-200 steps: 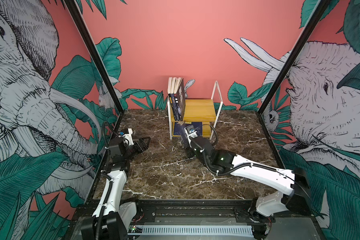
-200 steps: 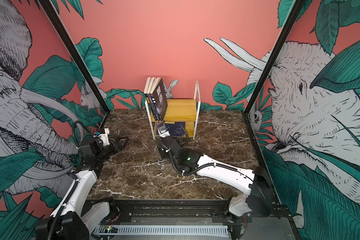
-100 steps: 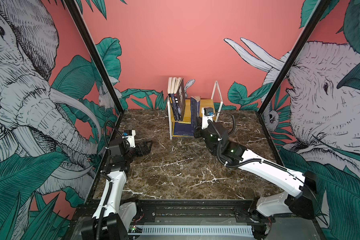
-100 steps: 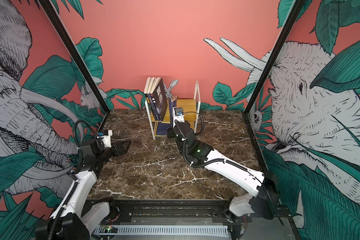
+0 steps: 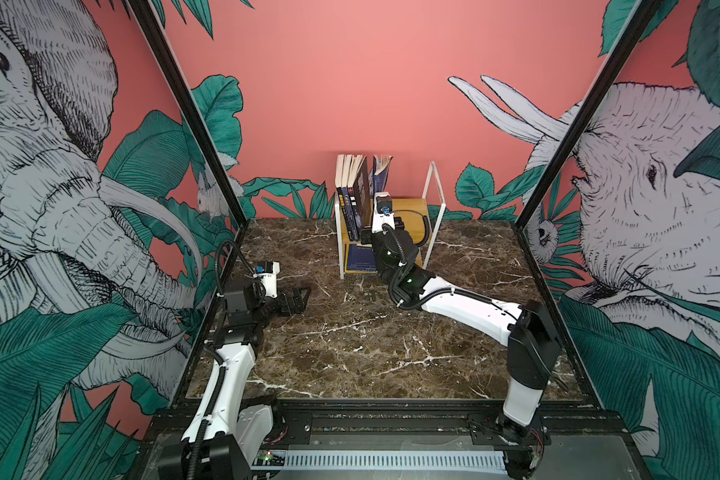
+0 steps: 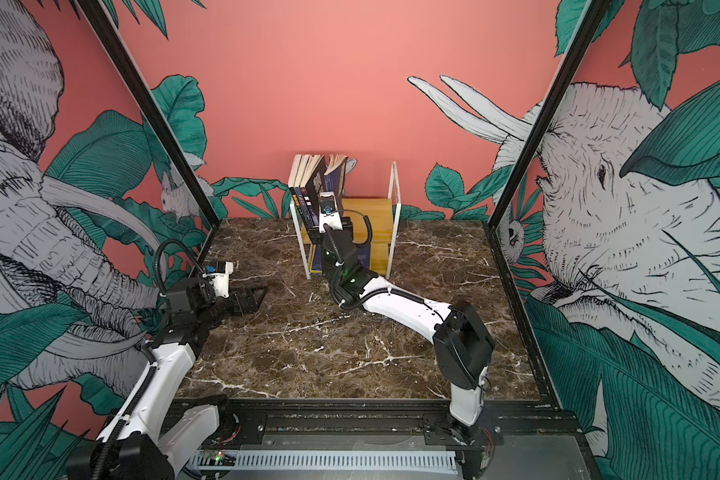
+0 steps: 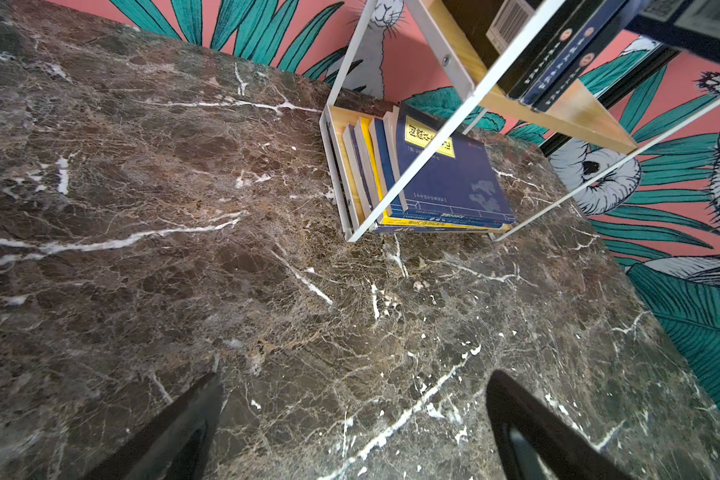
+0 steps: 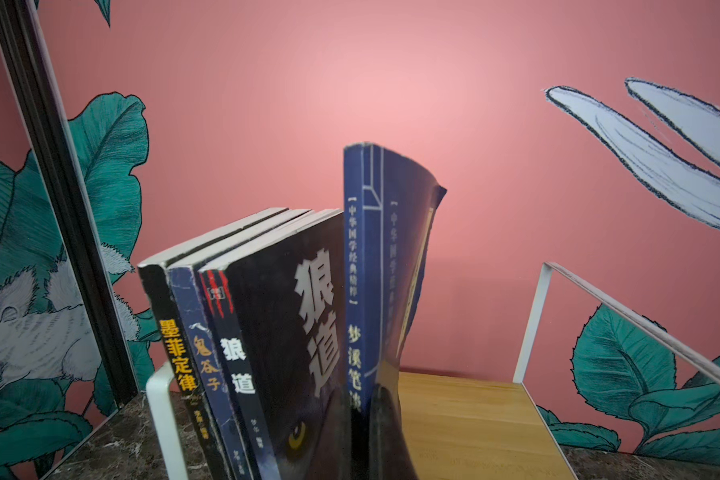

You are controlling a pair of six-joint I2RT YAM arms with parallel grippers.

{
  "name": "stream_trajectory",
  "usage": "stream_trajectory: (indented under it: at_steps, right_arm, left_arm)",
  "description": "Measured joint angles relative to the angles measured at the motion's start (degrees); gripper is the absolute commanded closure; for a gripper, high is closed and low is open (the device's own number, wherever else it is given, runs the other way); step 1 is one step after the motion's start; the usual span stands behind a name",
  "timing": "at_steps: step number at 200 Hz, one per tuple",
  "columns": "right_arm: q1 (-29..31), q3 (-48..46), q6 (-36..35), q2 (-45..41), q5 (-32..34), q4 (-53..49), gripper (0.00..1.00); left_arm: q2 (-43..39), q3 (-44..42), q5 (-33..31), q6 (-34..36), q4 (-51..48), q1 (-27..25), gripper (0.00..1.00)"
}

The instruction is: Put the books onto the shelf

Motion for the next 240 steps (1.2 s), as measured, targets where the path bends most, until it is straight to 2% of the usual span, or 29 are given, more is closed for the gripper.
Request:
stream_trajectory:
  at_steps: [81, 135, 188, 240]
  right_arm:
    - [-2.54, 0.31, -0.79, 7.13, -2.19, 11.58, 1.0]
    - [-2.86, -2.8, 0.74, 9.16, -3.67, 14.95, 1.0]
    - [-2.89, -5.07, 3.72, 9.16, -6.1, 16.79, 0.77]
    - [-2.89, -7.76, 4.76, 8.7, -9.55, 15.26, 0.72]
  left_arm:
    - [0.0, 0.04, 0.02, 0.26, -0.11, -1.22, 0.01]
    - [-0.07, 0.04, 0.02, 0.22, -0.15, -1.25, 0.01]
    - [-0.07, 0.02, 0.07, -0.11, -0.13, -1.25, 0.01]
    - [-0.07, 0.04, 1.7, -1.66, -0.02, -1.25, 0.01]
